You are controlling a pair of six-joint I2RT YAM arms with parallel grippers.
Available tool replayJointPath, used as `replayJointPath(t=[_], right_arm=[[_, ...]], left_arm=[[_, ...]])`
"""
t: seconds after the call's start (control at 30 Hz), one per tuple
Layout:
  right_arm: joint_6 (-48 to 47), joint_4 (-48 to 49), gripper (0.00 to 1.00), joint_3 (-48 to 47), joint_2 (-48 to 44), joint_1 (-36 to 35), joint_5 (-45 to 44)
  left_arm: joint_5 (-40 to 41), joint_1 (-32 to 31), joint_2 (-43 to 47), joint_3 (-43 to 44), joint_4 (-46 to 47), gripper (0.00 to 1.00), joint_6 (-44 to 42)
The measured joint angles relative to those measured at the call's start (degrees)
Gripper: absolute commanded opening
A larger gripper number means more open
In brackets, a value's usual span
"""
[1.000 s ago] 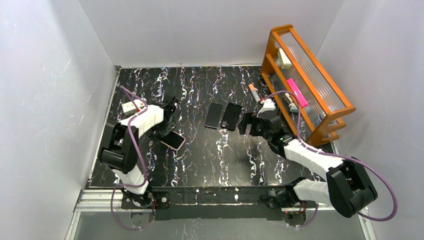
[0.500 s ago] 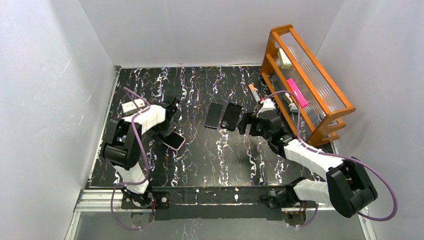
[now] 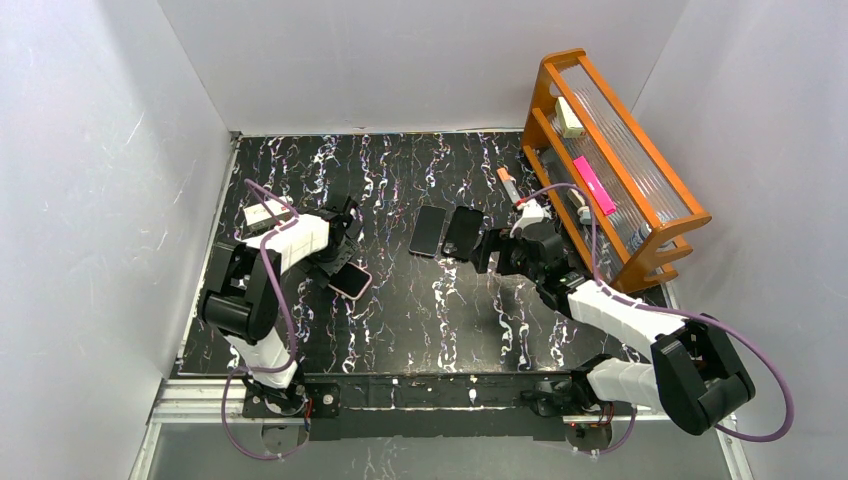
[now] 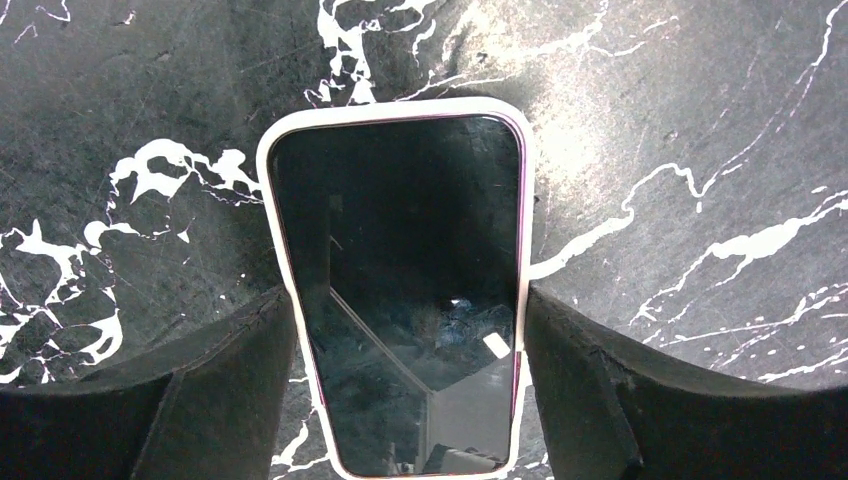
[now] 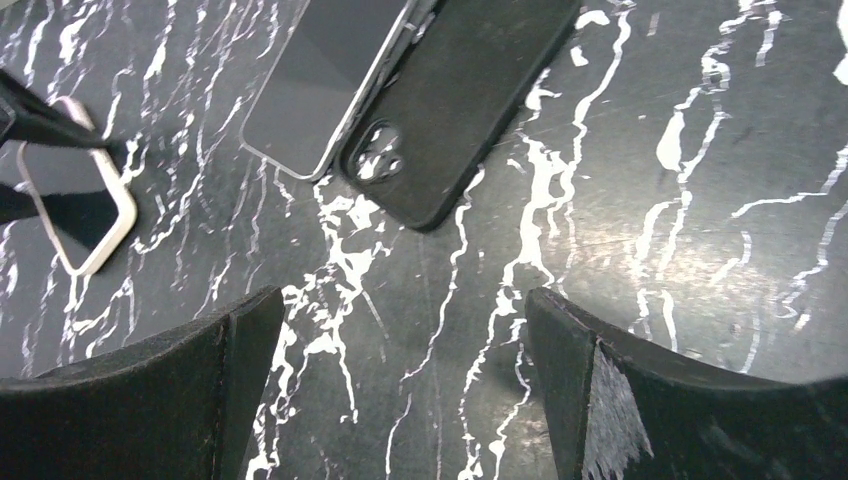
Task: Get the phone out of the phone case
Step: Pick up the phone at the center of the board.
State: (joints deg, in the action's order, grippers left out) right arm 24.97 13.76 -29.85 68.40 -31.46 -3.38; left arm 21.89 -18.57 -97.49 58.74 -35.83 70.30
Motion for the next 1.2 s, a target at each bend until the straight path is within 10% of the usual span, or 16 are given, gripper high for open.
replayJointPath(t=[0.37, 1.2], right_arm=[[2.8, 6.2, 0.96, 1.0, 4.9, -2.9, 12.3], [15.8, 26.1, 0.76, -5.2, 27.6, -16.2, 24.4]], left_arm=[[-6.2, -1.6, 5.8, -5.7, 6.7, 0.17, -6.5], [-22.9, -11.6, 16.4, -17.9, 27.9, 0.13, -10.8]])
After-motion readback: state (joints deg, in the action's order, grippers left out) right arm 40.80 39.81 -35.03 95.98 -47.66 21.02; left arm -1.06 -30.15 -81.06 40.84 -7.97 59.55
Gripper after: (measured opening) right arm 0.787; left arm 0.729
